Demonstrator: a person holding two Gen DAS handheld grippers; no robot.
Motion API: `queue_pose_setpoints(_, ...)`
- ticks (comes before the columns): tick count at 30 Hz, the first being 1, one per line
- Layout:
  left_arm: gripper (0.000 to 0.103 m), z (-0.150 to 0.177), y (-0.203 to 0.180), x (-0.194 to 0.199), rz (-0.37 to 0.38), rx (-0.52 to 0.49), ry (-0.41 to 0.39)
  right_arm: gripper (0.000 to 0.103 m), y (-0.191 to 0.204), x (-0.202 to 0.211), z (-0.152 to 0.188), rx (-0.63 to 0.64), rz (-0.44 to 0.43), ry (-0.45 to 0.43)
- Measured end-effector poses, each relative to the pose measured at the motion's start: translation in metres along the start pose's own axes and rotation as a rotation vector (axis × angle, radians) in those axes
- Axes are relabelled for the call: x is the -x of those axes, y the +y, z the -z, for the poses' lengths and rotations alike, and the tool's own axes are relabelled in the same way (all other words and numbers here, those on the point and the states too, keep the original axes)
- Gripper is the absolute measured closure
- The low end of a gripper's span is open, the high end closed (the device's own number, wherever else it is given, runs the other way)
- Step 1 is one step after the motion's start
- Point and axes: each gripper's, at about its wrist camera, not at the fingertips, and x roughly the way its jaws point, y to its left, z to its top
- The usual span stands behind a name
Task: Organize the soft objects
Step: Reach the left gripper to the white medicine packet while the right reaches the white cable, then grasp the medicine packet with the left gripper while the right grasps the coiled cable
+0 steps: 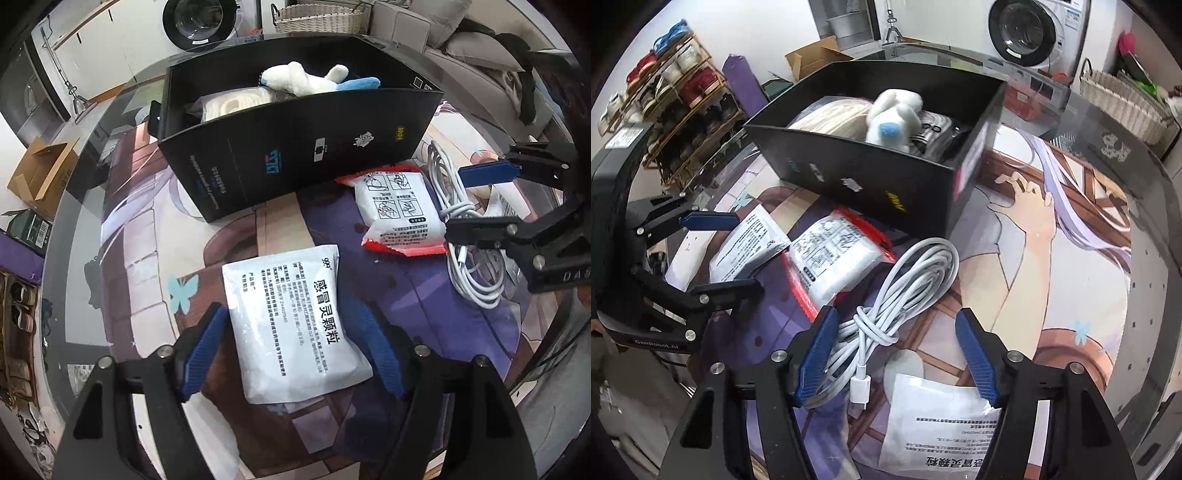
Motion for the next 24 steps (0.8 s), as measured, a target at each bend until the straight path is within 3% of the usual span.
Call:
queue_pose_setpoints(3, 0.028, 0.001, -0.004, 0.0, 0.002, -0.002, -0.001, 0.036, 0.009, -0.005, 0.002, 0.028, -0.018, 0.019)
queue_pose_setpoints(5, 0.036, 0.002, -0.007, 0.001, 0.017, -0.025, -0.009, 0.035, 0.023, -0.01, 0.005, 0.099, 0.024, 0.032)
queue_pose_setpoints(6, 0.048, 0.002, -0.01, 0.003, 0.023, -0.043, -0.017, 0.034, 0.034, -0.011, 0.008, 0.168, 0.075, 0.03)
queue_pose_setpoints(8, 0.056, 0.002, -0.014, 0.005, 0.03, -0.056, -0.021, 0.044, 0.041, -0.01, 0.01, 0.191, 0.063, 0.026)
queue_pose_setpoints(10, 0.063, 0.003, -0.016, 0.006, 0.032, -0.062, -0.027, 0.071, 0.043, -0.007, 0.009, 0.199, 0.027, 0.023)
queue_pose_setpoints(12, 0.062, 0.002, -0.015, 0.006, 0.03, -0.057, -0.026, 0.075, 0.044, -0.005, 0.009, 0.222, 0.051, 0.016)
queue_pose_setpoints(14, 0.053, 0.001, -0.014, 0.006, 0.003, -0.061, -0.021, 0.075, 0.042, -0.004, 0.009, 0.223, 0.06, 0.012)
queue_pose_setpoints(16, 0.035, 0.0, -0.014, 0.005, -0.035, -0.062, -0.01, 0.075, 0.041, -0.004, 0.008, 0.215, 0.052, 0.017)
queue_pose_setpoints(18, 0.029, 0.001, -0.013, 0.003, -0.028, -0.066, 0.0, 0.075, 0.035, -0.003, 0.007, 0.194, 0.048, 0.026)
queue_pose_setpoints(21, 0.03, 0.003, -0.011, 0.003, -0.005, -0.054, -0.003, 0.07, 0.029, -0.004, 0.007, 0.189, 0.047, 0.04)
queue_pose_setpoints(24, 0.044, 0.004, -0.011, 0.004, 0.031, -0.066, -0.005, 0.065, 0.024, -0.004, 0.005, 0.18, 0.048, 0.053)
